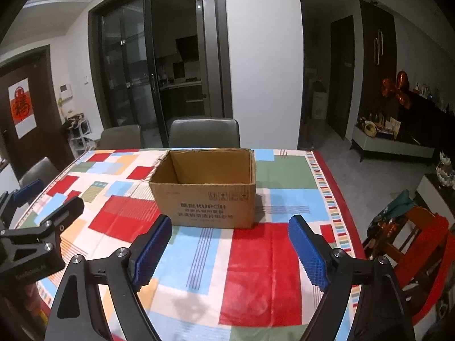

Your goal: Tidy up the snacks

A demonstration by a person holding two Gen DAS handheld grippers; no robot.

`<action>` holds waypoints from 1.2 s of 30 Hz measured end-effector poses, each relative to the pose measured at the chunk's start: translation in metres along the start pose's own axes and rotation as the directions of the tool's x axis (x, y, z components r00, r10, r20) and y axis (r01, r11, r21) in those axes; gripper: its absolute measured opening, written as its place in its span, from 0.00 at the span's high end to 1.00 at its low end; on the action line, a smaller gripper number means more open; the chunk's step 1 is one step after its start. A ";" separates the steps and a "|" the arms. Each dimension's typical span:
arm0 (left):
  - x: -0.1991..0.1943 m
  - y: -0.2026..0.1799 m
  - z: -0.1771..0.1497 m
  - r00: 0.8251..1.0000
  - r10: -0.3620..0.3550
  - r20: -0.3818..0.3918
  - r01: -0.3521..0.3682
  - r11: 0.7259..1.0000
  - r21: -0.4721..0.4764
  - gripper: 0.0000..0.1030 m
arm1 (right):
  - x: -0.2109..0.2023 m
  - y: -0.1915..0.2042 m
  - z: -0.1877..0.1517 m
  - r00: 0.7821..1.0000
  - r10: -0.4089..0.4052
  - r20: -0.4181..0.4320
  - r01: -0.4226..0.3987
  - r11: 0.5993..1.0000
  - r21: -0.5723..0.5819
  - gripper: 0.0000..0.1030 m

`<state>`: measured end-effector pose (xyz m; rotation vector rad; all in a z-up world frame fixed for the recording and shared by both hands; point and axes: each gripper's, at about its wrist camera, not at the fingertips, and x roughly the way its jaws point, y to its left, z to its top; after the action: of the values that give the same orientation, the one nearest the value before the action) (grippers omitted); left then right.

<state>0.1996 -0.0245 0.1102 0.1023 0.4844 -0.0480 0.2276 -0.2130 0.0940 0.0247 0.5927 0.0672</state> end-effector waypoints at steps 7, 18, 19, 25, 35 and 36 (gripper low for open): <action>-0.028 0.002 -0.015 1.000 -0.012 0.019 0.013 1.000 -0.026 0.00 | -0.024 0.005 -0.018 1.000 0.000 0.029 0.000 1.000 -0.013 0.18; -0.044 -0.007 -0.035 0.999 -0.002 0.032 0.002 1.000 0.011 0.00 | -0.053 0.006 -0.037 0.997 -0.025 0.078 0.026 1.000 -0.009 0.18; -0.045 -0.007 -0.036 0.999 -0.005 0.033 0.005 1.000 0.011 0.00 | -0.056 0.006 -0.038 0.996 -0.027 0.088 0.028 1.000 -0.010 0.18; -0.054 -0.007 -0.039 0.998 -0.011 0.057 0.011 1.000 0.014 0.00 | -0.067 0.007 -0.047 0.994 -0.037 0.107 0.038 0.999 -0.005 0.18; -0.062 -0.007 -0.047 0.998 -0.012 0.065 0.011 1.000 0.017 0.00 | -0.072 0.005 -0.057 0.994 -0.042 0.104 0.042 0.999 0.001 0.18; -0.062 -0.007 -0.048 0.998 -0.014 0.065 0.013 1.000 0.018 0.00 | -0.073 0.005 -0.057 0.994 -0.040 0.105 0.040 0.999 0.001 0.18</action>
<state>0.1225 -0.0245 0.0962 0.1141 0.4198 -0.0681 0.1352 -0.2130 0.0872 0.0149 0.4875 0.0269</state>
